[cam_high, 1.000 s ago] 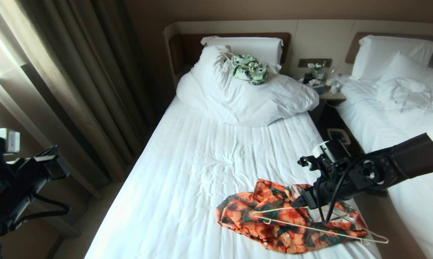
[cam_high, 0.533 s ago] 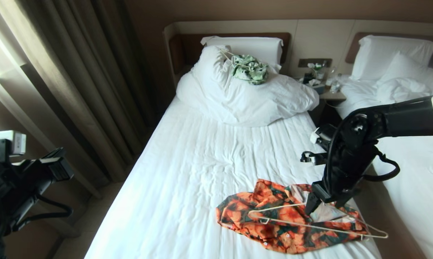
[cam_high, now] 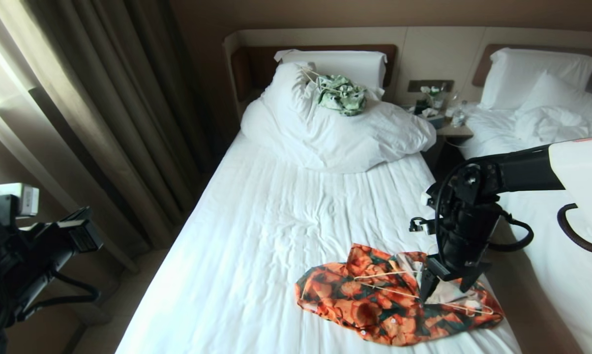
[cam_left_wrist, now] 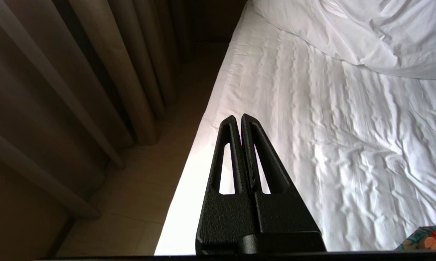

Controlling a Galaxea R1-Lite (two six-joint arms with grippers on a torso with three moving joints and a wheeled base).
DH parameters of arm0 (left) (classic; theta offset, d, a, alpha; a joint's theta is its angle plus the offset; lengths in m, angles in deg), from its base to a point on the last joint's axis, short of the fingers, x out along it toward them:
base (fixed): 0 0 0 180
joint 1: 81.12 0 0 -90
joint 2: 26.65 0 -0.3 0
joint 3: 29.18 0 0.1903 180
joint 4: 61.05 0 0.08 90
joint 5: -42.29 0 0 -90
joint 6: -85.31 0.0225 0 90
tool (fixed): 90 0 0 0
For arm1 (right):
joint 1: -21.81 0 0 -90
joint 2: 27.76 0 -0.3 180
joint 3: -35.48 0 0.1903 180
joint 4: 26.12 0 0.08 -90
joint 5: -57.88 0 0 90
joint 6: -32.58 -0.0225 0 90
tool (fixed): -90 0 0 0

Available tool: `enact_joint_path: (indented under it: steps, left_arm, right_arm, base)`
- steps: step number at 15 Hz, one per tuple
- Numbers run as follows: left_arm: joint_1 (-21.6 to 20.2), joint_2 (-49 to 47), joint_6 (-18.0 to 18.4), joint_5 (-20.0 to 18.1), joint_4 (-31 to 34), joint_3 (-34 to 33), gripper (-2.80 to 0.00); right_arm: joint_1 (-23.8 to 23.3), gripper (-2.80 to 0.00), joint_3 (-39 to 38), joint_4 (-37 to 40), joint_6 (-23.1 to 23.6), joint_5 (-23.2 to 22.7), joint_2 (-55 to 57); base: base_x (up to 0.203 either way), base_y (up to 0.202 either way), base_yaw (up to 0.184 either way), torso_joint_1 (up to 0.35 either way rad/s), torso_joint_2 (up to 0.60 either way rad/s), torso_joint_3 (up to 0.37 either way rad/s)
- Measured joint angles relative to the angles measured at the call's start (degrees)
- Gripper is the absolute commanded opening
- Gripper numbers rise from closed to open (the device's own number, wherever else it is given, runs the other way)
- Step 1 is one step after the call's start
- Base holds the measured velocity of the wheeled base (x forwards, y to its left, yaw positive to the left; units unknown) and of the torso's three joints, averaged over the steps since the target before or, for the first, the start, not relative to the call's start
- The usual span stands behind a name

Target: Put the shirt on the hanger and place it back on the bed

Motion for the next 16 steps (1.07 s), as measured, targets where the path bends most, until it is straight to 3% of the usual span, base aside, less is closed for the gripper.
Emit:
enact_joint_path:
  steps: [3, 6, 7, 10, 13, 16]
  left_arm:
    - [-0.1, -0.1, -0.1, 0.0, 0.0, -0.1, -2.8]
    - [0.0, -0.1, -0.3, 0.0, 0.0, -0.1, -2.8]
    - [0.0, -0.1, -0.5, 0.0, 0.0, -0.3, -2.8]
    - [-0.5, -0.1, -1.8, 0.0, -0.2, 0.1, -2.8]
    - [-1.2, 0.7, -4.1, 0.0, -0.2, 1.8, -2.8]
    - [-1.5, 3.7, -10.0, -1.2, -0.2, 1.5, -2.8]
  right_arm:
    - [0.7, 0.0, -0.2, -5.8, -3.9, 1.2, 0.7]
    - [0.9, 0.0, -0.6, -7.6, -6.7, 6.7, 0.9]
    - [1.2, -2.8, -1.4, -8.8, -8.1, 9.2, 0.9]
    - [2.2, -2.8, -8.2, -18.5, -10.1, 14.8, -0.2]
    - [4.7, -2.8, -14.1, -24.2, -12.3, 17.3, -3.6]
    - [7.8, -2.8, -19.9, -29.7, -16.3, 18.5, -9.8]
  base:
    - [0.0, 0.0, 0.0, 0.0, 0.0, 0.0]
    - [0.0, 0.0, 0.0, 0.0, 0.0, 0.0]
    - [0.0, 0.0, 0.0, 0.0, 0.0, 0.0]
    - [0.0, 0.0, 0.0, 0.0, 0.0, 0.0]
    - [0.0, 0.0, 0.0, 0.0, 0.0, 0.0]
    - [0.0, 0.0, 0.0, 0.0, 0.0, 0.0]
